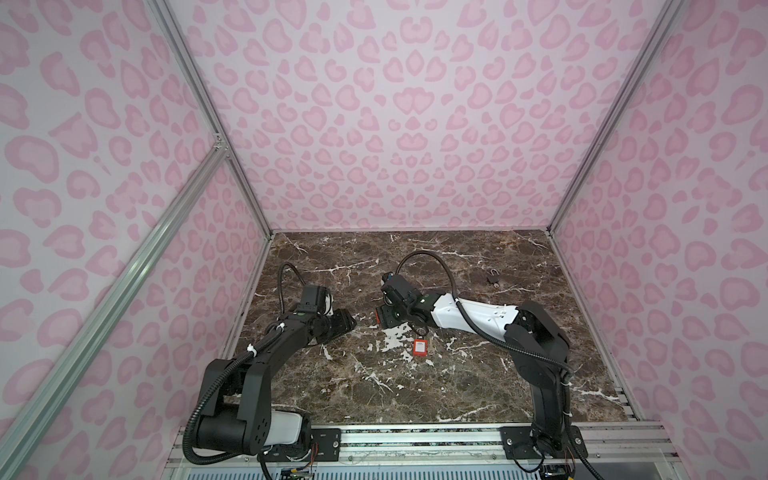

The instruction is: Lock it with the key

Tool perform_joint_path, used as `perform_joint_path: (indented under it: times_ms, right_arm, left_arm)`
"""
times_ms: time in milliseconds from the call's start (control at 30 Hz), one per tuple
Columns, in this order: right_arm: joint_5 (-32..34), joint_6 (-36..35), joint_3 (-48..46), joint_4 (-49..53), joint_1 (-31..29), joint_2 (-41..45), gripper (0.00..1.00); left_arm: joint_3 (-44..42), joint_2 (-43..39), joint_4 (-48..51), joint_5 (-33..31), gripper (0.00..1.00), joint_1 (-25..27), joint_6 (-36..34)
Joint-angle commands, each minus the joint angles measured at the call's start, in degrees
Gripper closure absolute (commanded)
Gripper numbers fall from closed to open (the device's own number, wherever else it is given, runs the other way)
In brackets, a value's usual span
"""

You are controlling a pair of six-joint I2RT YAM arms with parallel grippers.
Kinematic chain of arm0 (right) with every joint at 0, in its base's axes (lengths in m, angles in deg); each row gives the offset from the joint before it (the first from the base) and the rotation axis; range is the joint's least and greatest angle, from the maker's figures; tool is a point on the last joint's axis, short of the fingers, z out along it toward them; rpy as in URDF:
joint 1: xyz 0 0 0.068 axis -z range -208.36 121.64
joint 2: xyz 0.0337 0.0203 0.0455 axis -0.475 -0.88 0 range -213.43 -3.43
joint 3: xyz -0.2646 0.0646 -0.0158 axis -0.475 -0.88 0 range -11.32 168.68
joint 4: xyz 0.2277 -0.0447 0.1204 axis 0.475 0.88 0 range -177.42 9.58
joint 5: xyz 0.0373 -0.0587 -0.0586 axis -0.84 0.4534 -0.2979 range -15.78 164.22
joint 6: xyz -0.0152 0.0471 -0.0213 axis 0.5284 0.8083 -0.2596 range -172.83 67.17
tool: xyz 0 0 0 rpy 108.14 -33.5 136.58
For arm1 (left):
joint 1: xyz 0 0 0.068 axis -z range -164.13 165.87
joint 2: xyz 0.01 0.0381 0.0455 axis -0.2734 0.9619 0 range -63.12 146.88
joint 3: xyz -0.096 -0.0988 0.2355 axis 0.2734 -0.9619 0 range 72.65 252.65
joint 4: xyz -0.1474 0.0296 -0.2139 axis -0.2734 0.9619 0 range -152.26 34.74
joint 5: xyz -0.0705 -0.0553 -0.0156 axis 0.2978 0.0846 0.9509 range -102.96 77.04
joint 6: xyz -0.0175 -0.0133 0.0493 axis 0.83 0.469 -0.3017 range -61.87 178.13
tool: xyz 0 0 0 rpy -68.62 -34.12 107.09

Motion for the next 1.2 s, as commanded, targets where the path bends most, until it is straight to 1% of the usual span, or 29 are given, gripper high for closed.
perform_joint_path:
  times_ms: [0, 333, 400, 667, 733, 967, 1167]
  right_arm:
    - [1.6, -3.1, 3.3, 2.9, -0.7, -2.8, 0.21]
    - [4.7, -7.0, 11.6, 7.5, -0.8, -10.7, 0.22]
    - [5.2, -7.6, 11.5, 7.6, -0.8, -11.1, 0.25]
    - [3.0, -9.5, 10.8, 7.9, -0.2, -11.2, 0.39]
    - [2.0, -9.6, 10.3, 7.6, 0.1, -11.0, 0.45]
    - [-1.1, -10.4, 8.1, 5.2, 0.7, -10.1, 0.54]
    - [-1.4, -12.2, 6.6, 3.0, 0.8, -8.1, 0.68]
  left_arm:
    - [-0.3, -1.3, -1.3, -0.1, 0.34, -0.5, 0.1]
    - [-1.7, -3.5, -0.6, 0.5, 0.34, -0.8, -0.7]
    - [-1.7, -3.6, -0.6, 0.6, 0.34, -0.9, -0.7]
    - [-0.8, -3.6, -0.5, 2.6, 0.34, -0.9, -1.5]
    - [-0.7, -3.6, -0.7, 2.9, 0.34, -0.9, -1.4]
    - [-0.2, -3.6, -1.3, 4.8, 0.33, -0.8, -0.7]
    - [0.2, -4.5, -1.7, 6.3, 0.33, -0.9, 0.3]
